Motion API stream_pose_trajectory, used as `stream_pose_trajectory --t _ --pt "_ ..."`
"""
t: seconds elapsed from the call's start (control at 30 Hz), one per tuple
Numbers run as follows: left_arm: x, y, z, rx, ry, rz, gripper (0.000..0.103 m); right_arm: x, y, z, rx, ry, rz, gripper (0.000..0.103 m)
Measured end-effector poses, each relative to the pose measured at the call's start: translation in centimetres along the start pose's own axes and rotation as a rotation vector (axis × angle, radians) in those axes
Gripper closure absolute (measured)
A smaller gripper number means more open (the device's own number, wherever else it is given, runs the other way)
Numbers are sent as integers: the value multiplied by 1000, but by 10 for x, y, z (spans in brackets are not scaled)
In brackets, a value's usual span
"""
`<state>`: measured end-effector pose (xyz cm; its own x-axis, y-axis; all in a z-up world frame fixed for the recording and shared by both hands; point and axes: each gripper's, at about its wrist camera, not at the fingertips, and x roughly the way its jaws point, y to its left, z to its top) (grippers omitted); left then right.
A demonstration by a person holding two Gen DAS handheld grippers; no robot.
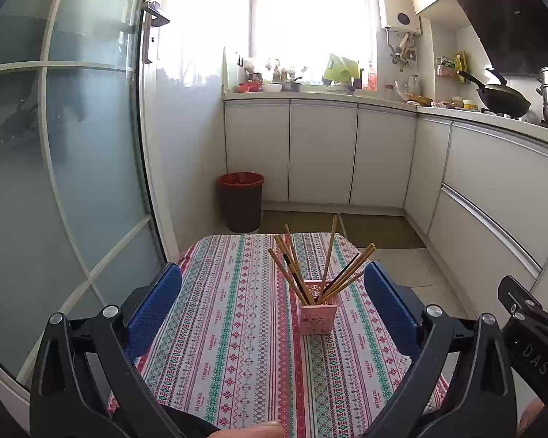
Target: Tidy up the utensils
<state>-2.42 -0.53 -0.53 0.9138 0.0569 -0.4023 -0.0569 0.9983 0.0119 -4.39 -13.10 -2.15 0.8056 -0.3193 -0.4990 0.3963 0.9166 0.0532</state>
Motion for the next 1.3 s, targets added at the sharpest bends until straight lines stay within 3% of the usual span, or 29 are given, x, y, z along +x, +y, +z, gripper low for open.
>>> stream_pose_trajectory --t 1.3 --pt "7 -4 -5 -9 19 11 7 10 -1 -1 6 44 30 7"
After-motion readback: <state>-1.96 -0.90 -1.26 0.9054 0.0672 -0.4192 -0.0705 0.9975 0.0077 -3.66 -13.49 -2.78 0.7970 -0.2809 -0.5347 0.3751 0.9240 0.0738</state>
